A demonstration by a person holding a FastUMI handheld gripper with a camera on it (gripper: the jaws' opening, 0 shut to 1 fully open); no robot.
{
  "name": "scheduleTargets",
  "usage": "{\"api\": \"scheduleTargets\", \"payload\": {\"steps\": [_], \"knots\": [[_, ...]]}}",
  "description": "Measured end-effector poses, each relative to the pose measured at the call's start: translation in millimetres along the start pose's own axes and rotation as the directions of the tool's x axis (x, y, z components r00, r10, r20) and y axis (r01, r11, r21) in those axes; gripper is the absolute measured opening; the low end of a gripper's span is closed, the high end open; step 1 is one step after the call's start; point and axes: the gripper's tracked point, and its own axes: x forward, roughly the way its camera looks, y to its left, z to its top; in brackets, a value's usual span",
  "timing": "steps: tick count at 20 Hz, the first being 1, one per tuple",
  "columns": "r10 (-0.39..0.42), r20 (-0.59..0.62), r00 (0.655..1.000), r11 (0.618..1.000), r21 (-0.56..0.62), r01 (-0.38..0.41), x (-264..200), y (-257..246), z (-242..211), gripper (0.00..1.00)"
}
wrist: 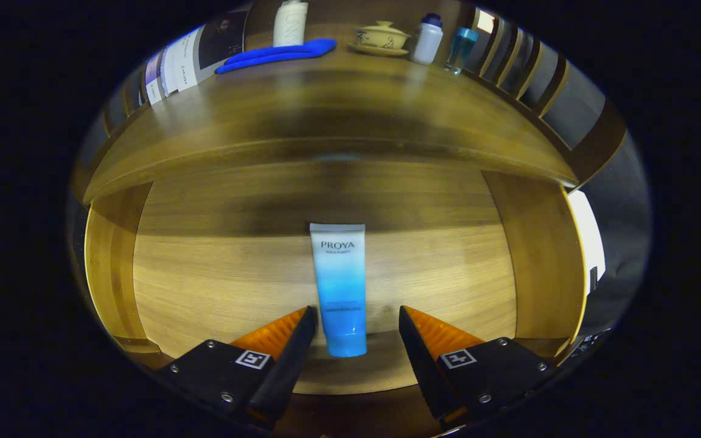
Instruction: Pull open the drawer, take out the items inside it, and place them on the countertop above the cabinet.
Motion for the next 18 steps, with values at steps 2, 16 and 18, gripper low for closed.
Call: {"api": "scheduleTargets", "payload": {"steps": [2, 16, 18], "knots": [[0.056, 0.002, 0.998, 0.998, 0.011, -0.056, 1.5, 9.0, -0.2, 0.69], [-0.048, 0.134, 0.99, 0.987, -0.148, 0.068, -60.1, -2.2, -15.9, 0.37], [-0.063, 0.16, 0.985, 0.983, -0.159, 0.088, -75.8, -4.7, -20.7, 0.37]]}}
